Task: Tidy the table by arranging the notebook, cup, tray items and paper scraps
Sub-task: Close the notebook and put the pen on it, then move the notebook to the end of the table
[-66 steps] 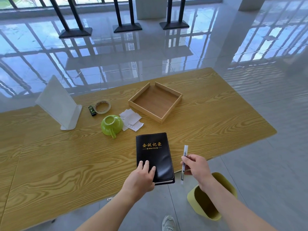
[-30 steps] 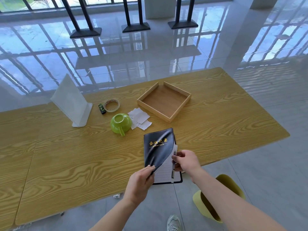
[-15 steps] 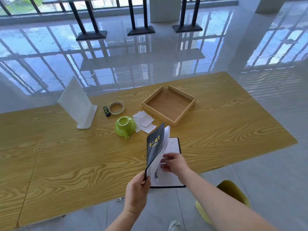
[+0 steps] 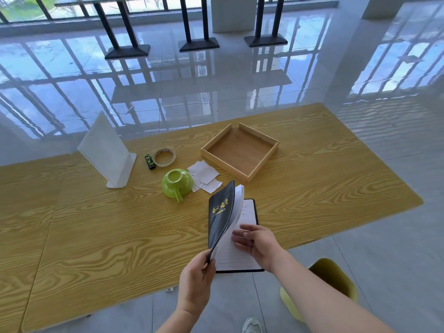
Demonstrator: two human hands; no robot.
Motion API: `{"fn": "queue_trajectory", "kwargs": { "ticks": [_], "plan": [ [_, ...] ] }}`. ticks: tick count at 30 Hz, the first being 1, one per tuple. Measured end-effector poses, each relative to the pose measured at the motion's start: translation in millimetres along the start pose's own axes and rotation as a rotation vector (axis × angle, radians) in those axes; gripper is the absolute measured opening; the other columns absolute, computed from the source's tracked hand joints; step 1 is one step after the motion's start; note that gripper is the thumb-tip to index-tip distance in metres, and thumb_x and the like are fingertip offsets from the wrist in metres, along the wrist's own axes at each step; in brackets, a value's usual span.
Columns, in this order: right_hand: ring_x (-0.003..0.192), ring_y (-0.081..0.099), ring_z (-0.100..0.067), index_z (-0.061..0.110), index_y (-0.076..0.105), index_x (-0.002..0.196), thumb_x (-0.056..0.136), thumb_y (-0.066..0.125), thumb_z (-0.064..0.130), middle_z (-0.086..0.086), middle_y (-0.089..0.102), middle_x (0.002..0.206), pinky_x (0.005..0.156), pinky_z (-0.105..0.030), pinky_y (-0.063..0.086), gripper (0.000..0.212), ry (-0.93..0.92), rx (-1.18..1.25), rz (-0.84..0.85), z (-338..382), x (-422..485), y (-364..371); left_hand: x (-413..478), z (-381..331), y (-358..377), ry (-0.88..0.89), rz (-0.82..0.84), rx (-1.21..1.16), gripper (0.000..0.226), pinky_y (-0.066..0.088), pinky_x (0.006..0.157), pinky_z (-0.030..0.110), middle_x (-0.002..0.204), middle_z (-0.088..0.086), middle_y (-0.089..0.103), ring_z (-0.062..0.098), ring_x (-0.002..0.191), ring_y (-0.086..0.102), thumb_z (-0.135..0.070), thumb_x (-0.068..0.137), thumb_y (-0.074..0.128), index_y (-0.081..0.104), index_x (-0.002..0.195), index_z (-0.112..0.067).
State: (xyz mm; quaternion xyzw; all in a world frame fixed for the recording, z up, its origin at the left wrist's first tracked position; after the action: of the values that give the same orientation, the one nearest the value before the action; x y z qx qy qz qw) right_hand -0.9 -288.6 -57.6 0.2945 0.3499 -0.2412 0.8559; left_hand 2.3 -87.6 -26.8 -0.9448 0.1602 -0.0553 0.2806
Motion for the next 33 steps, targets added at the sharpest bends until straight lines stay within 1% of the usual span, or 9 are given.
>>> {"fn": "queue_trajectory", "kwargs": {
  "ticks": [4, 7, 10, 13, 15, 17, 21, 27, 33],
  "plan": [
    [0.083, 0.069, -0.033, -0.003, 0.059, 0.110, 0.095, 0.047, -0.007, -0.021, 0.071, 0.092, 0.076, -0.038, 0.059, 0.020, -0.088, -0.091, -0.109, 12.9, -2.4, -26.7, 3.9, -10.3, 9.5, 0.165, 0.064, 0.287, 0.032, 0.056, 0.070, 0.025, 0.105, -0.012, 0.072, 0.010, 0.091, 0.069, -0.004, 0.074, 0.079, 0.072, 0.103, -0.015],
    [0.072, 0.066, -0.026, 0.000, 0.062, 0.103, 0.100, 0.046, 0.004, -0.017, 0.069, 0.081, 0.064, -0.033, 0.058, 0.017, -0.144, -0.182, -0.188, 16.4, -4.9, -44.7, 7.7, -25.3, 21.6, 0.221, 0.143, 0.528, 0.030, 0.051, 0.043, 0.029, 0.086, -0.010, 0.070, 0.018, 0.069, 0.067, -0.015, 0.057, 0.083, 0.068, 0.082, -0.019],
    [0.069, 0.065, -0.023, 0.000, 0.066, 0.095, 0.101, 0.049, 0.017, -0.016, 0.068, 0.079, 0.059, -0.032, 0.057, 0.025, -0.162, -0.261, -0.203, 14.2, -8.2, -52.5, 9.8, -32.3, 34.3, 0.259, 0.225, 0.696, 0.027, 0.044, 0.036, 0.032, 0.077, -0.007, 0.058, 0.019, 0.066, 0.056, -0.025, 0.055, 0.077, 0.057, 0.072, -0.021],
    [0.078, 0.066, -0.026, -0.004, 0.068, 0.093, 0.100, 0.050, 0.030, -0.022, 0.072, 0.093, 0.074, -0.043, 0.059, 0.039, -0.189, -0.426, -0.221, 12.5, -11.7, -53.0, 12.4, -28.6, 39.9, 0.282, 0.275, 0.763, 0.040, 0.050, 0.049, 0.032, 0.088, -0.001, 0.058, 0.022, 0.078, 0.058, -0.027, 0.053, 0.080, 0.064, 0.091, -0.024],
    [0.079, 0.067, -0.025, 0.000, 0.068, 0.091, 0.097, 0.052, 0.038, -0.017, 0.073, 0.093, 0.080, -0.045, 0.057, 0.042, -0.247, -0.625, -0.254, 12.5, -15.8, -50.8, 13.4, -20.0, 41.0, 0.262, 0.314, 0.773, 0.064, 0.055, 0.068, 0.038, 0.114, 0.008, 0.061, 0.030, 0.105, 0.060, -0.033, 0.055, 0.080, 0.063, 0.117, -0.033],
    [0.086, 0.066, -0.022, 0.012, 0.070, 0.094, 0.089, 0.059, 0.046, -0.005, 0.072, 0.091, 0.083, -0.042, 0.054, 0.036, -0.306, -0.907, -0.295, 12.0, -21.9, -47.8, 12.9, -8.0, 40.3, 0.225, 0.379, 0.793, 0.074, 0.050, 0.093, 0.046, 0.147, 0.014, 0.041, 0.039, 0.136, 0.037, -0.047, 0.067, 0.070, 0.044, 0.136, -0.049],
    [0.097, 0.062, -0.014, 0.026, 0.065, 0.113, 0.078, 0.072, 0.045, 0.006, 0.067, 0.105, 0.087, -0.035, 0.054, 0.040, -0.320, -1.032, -0.323, -0.5, -28.4, -48.2, 11.5, 3.0, 44.3, 0.135, 0.434, 0.715, 0.066, 0.032, 0.113, 0.043, 0.162, 0.005, 0.004, 0.033, 0.149, 0.002, -0.066, 0.080, 0.038, 0.021, 0.144, -0.057],
    [0.107, 0.060, -0.019, 0.019, 0.058, 0.127, 0.075, 0.080, 0.035, -0.002, 0.063, 0.119, 0.095, -0.040, 0.053, 0.059, -0.278, -0.984, -0.380, -7.3, -28.6, -50.8, 25.2, -9.2, 47.0, -0.054, 0.262, 0.351, 0.032, 0.028, 0.111, 0.032, 0.149, 0.001, 0.030, 0.022, 0.137, 0.025, -0.041, 0.095, 0.055, 0.065, 0.124, -0.032],
    [0.104, 0.066, -0.019, 0.014, 0.066, 0.121, 0.077, 0.080, 0.024, 0.000, 0.071, 0.113, 0.094, -0.037, 0.054, 0.048, -0.240, -0.927, -0.316, 7.6, -25.8, -51.5, 50.7, -5.1, 32.5, -0.401, 0.106, 0.035, 0.044, 0.045, 0.088, 0.026, 0.112, -0.002, 0.060, 0.013, 0.098, 0.057, -0.021, 0.085, 0.071, 0.059, 0.127, -0.019]
  ]
}}
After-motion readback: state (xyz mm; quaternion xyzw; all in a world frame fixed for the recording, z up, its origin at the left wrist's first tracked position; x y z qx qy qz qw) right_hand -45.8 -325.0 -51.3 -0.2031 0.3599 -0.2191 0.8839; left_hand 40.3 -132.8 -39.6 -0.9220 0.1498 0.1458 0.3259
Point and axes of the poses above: each hand's wrist, its own x-axis towards the middle knuckle, its own y-axis out of the palm, z = x × y, the point moved 4 cm from there along x, towards the middle knuckle
